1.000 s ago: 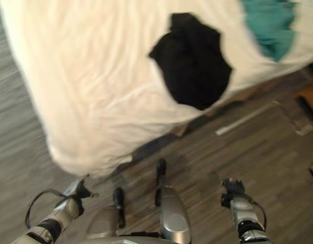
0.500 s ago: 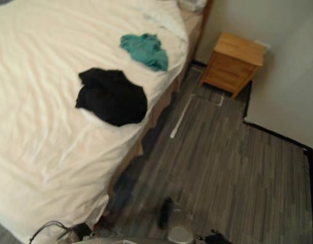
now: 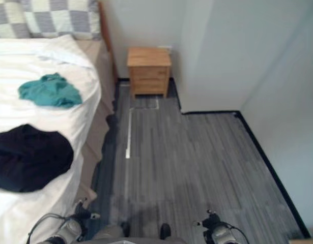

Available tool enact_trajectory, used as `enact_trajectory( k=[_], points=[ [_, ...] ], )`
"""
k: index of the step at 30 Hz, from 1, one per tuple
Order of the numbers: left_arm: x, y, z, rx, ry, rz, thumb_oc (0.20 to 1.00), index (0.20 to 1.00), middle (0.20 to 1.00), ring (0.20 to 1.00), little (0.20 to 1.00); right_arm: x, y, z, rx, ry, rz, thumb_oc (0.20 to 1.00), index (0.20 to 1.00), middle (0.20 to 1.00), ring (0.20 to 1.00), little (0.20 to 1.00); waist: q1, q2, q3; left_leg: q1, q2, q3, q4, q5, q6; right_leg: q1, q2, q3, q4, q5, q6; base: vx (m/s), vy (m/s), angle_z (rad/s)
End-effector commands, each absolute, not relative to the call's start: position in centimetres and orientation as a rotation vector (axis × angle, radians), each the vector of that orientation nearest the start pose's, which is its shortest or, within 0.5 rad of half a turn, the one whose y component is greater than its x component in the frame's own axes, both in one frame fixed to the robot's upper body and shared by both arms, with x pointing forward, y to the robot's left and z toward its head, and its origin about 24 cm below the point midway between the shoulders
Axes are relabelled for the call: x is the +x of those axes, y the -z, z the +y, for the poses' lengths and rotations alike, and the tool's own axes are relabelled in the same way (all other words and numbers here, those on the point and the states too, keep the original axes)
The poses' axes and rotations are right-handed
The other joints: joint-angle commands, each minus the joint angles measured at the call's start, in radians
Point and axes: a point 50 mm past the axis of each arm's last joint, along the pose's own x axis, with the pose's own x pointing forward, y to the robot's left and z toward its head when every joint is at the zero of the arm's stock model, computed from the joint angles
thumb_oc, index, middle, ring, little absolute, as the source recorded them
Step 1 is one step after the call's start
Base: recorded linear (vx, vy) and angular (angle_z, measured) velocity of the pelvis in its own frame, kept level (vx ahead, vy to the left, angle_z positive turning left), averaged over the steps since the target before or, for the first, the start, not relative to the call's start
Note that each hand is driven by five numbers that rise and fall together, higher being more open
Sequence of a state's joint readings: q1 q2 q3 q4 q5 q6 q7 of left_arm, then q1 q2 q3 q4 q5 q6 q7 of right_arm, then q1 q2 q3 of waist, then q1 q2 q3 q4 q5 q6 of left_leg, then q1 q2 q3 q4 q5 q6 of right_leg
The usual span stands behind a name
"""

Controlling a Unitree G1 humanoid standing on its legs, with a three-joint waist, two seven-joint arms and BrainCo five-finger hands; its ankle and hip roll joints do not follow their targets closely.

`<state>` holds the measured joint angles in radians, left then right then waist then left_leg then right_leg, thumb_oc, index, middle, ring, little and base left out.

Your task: Tidy up the quilt and then pick up the clothes from the bed and put them into the laundry hamper.

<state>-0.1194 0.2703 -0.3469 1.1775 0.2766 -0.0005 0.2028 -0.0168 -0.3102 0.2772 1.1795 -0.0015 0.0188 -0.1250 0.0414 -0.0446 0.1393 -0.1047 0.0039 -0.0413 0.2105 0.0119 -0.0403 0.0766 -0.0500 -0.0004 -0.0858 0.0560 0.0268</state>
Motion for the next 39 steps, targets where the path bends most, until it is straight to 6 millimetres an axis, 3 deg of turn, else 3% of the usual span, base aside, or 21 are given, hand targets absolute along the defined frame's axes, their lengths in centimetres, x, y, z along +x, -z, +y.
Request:
enact_trajectory(
  k=[1,2,5,6,8,11,16,18,19,20,21,24,26,27,28,29,30,35,37,38,39],
  points=[
    [15.8,13.9,22.9,0.808,0.111,0.969,1.0,1.0,1.0,1.0,1.0,10.8,14.9,-26.2,-0.548,0.071,1.176,1.0,1.0,1.0,1.0,1.0,0.006,0.008,0.023,0.118,-0.032,0.011,-0.118,-0.068,-0.022,-0.019,-0.012,-0.061,0.115,-0.133,0.098,0.14,0.054,0.08],
    [13.1,14.6,24.9,0.762,0.018,1.101,1.0,1.0,1.0,1.0,1.0,12.1,14.5,-26.1,-0.298,0.261,1.125,1.0,1.0,1.0,1.0,1.0,-0.069,0.03,0.128,0.134,0.017,0.132,-0.291,0.009,-0.012,-0.187,-0.062,-0.103,0.423,-0.02,0.224,0.04,0.006,0.03],
    [12.8,14.6,25.1,0.74,-0.005,1.116,1.0,1.0,1.0,1.0,1.0,11.7,14.7,-25.8,-0.305,0.25,1.139,1.0,1.0,1.0,1.0,1.0,-0.072,0.031,0.124,0.149,0.023,0.121,-0.298,0.004,-0.017,-0.208,-0.07,-0.138,0.419,-0.033,0.211,0.16,0.004,-0.04],
    [12.6,14.7,25.2,0.702,-0.046,1.115,1.0,1.0,1.0,1.0,1.0,11.4,14.9,-25.2,-0.267,0.243,1.137,1.0,1.0,1.0,1.0,1.0,-0.079,0.032,0.117,0.162,0.023,0.095,-0.297,0.004,-0.019,-0.219,-0.032,-0.149,0.343,-0.076,0.173,0.45,-0.007,0.02],
    [12.8,14.7,25.0,0.683,-0.051,1.109,1.0,1.0,1.0,1.0,1.0,11.3,14.9,-25.2,-0.249,0.248,1.136,1.0,1.0,1.0,1.0,1.0,-0.084,0.029,0.113,0.167,0.017,0.082,-0.298,0.0,-0.018,-0.223,-0.007,-0.132,0.305,-0.083,0.162,0.3,-0.021,0.13],
    [13.7,14.5,24.5,0.682,-0.024,1.081,1.0,1.0,1.0,1.0,1.0,10.3,15.3,-25.3,-0.213,0.292,1.173,1.0,1.0,1.0,1.0,1.0,-0.106,0.016,0.089,0.18,0.005,0.045,-0.298,-0.034,-0.022,-0.245,0.011,-0.066,0.14,-0.041,0.15,0.44,-0.109,0.43],
    [13.1,14.8,24.4,0.705,0.023,1.101,1.0,1.0,1.0,1.0,1.0,8.4,15.7,-25.5,-0.216,0.29,1.231,1.0,1.0,1.0,1.0,1.0,-0.128,0.015,0.059,0.257,0.008,0.023,-0.29,-0.104,-0.037,-0.224,-0.002,-0.086,0.085,-0.008,0.14,0.4,-0.114,0.37],
    [12.8,14.9,24.4,0.703,0.025,1.109,1.0,1.0,1.0,1.0,1.0,8.3,15.7,-25.9,-0.224,0.287,1.235,1.0,1.0,1.0,1.0,1.0,-0.132,0.021,0.056,0.258,0.016,0.021,-0.226,-0.115,-0.049,-0.21,0.0,-0.099,0.083,-0.011,0.134,0.29,-0.112,0.34],
    [12.4,15.0,24.4,0.705,0.044,1.121,1.0,1.0,1.0,1.0,1.0,8.2,15.5,-26.5,-0.249,0.285,1.24,1.0,1.0,1.0,1.0,1.0,-0.129,0.025,0.061,0.214,0.02,0.047,-0.005,-0.082,-0.101,-0.155,0.004,-0.118,0.069,-0.034,0.113,0.18,-0.09,0.19],
    [12.4,15.0,24.4,0.705,0.044,1.121,1.0,1.0,1.0,1.0,1.0,8.2,15.5,-26.5,-0.249,0.285,1.24,1.0,1.0,1.0,1.0,1.0,-0.13,0.026,0.061,0.213,0.02,0.046,-0.003,-0.083,-0.101,-0.155,0.005,-0.118,0.069,-0.033,0.113,0.35,-0.228,0.29],
    [12.8,14.9,24.3,0.694,0.034,1.111,1.0,1.0,1.0,1.0,1.0,8.7,15.1,-27.2,-0.256,0.311,1.228,1.0,1.0,1.0,1.0,1.0,-0.109,-0.002,0.096,0.087,0.031,0.057,0.284,0.008,-0.126,-0.093,-0.016,-0.12,0.058,-0.055,0.088,0.3,-0.208,0.37],
    [13.2,14.8,24.0,0.667,0.009,1.087,1.0,1.0,1.0,1.0,1.0,9.9,14.7,-27.6,-0.287,0.301,1.205,1.0,1.0,1.0,1.0,1.0,-0.059,-0.041,0.123,-0.094,-0.017,0.077,0.434,-0.009,-0.095,-0.011,-0.033,-0.091,0.039,-0.09,0.069,0.4,-0.13,-0.04],
    [13.2,14.8,23.9,0.662,0.013,1.083,1.0,1.0,1.0,1.0,1.0,10.0,14.7,-27.6,-0.297,0.287,1.204,1.0,1.0,1.0,1.0,1.0,-0.043,-0.041,0.119,-0.14,-0.018,0.09,0.404,-0.01,-0.088,0.015,-0.031,-0.083,0.031,-0.106,0.069,0.54,-0.02,-0.15],
    [13.2,14.8,23.5,0.65,0.025,1.076,1.0,1.0,1.0,1.0,1.0,10.0,14.7,-27.6,-0.326,0.26,1.206,1.0,1.0,1.0,1.0,1.0,-0.013,-0.029,0.104,-0.183,0.008,0.148,0.212,-0.01,-0.065,0.064,-0.02,-0.072,0.012,-0.149,0.078,0.44,0.037,-0.08],
    [13.1,14.8,23.5,0.65,0.025,1.076,1.0,1.0,1.0,1.0,1.0,10.0,14.7,-27.6,-0.325,0.26,1.206,1.0,1.0,1.0,1.0,1.0,-0.011,-0.03,0.106,-0.18,0.007,0.15,0.211,-0.01,-0.065,0.066,-0.021,-0.071,0.012,-0.15,0.078,0.84,0.106,-0.26],
    [12.6,15.0,23.5,0.654,0.038,1.092,1.0,1.0,1.0,1.0,1.0,10.2,14.7,-27.5,-0.346,0.237,1.204,1.0,1.0,1.0,1.0,1.0,0.019,-0.007,0.086,-0.167,0.032,0.186,-0.033,0.039,-0.059,0.113,-0.005,-0.061,0.006,-0.187,0.086,0.61,0.093,-0.17],
    [12.3,15.1,23.6,0.656,0.038,1.103,1.0,1.0,1.0,1.0,1.0,10.1,14.7,-27.5,-0.353,0.231,1.205,1.0,1.0,1.0,1.0,1.0,0.032,0.001,0.08,-0.185,0.047,0.208,-0.104,0.077,-0.066,0.135,0.004,-0.062,0.009,-0.204,0.09,0.86,0.11,-0.25],
    [9.9,15.7,24.4,0.655,0.031,1.195,1.0,1.0,1.0,1.0,1.0,9.6,15.2,-26.5,-0.368,0.176,1.226,1.0,1.0,1.0,1.0,1.0,0.08,-0.027,0.049,-0.183,0.038,0.203,-0.143,0.113,-0.04,0.204,0.005,-0.018,0.129,-0.262,0.106,0.55,0.054,-0.24],
    [9.4,15.8,24.7,0.672,0.048,1.22,1.0,1.0,1.0,1.0,1.0,9.3,15.3,-26.2,-0.366,0.167,1.239,1.0,1.0,1.0,1.0,1.0,0.077,-0.038,0.045,-0.141,0.015,0.196,-0.148,0.095,-0.002,0.142,-0.004,-0.008,0.353,-0.17,0.16,0.37,0.104,-0.26],
    [9.2,15.8,24.9,0.681,0.044,1.233,1.0,1.0,1.0,1.0,1.0,9.1,15.5,-26.0,-0.363,0.155,1.246,1.0,1.0,1.0,1.0,1.0,0.064,-0.038,0.056,-0.103,0.008,0.202,-0.154,0.075,0.013,0.077,-0.02,-0.009,0.484,-0.064,0.211,0.38,0.112,-0.35],
    [9.3,15.6,25.3,0.697,0.04,1.235,1.0,1.0,1.0,1.0,1.0,9.6,15.4,-25.8,-0.357,0.148,1.232,1.0,1.0,1.0,1.0,1.0,0.046,-0.025,0.066,-0.055,0.016,0.198,-0.165,0.059,0.022,0.015,-0.025,-0.017,0.603,0.002,0.23,0.48,0.117,-0.08]
  ],
)
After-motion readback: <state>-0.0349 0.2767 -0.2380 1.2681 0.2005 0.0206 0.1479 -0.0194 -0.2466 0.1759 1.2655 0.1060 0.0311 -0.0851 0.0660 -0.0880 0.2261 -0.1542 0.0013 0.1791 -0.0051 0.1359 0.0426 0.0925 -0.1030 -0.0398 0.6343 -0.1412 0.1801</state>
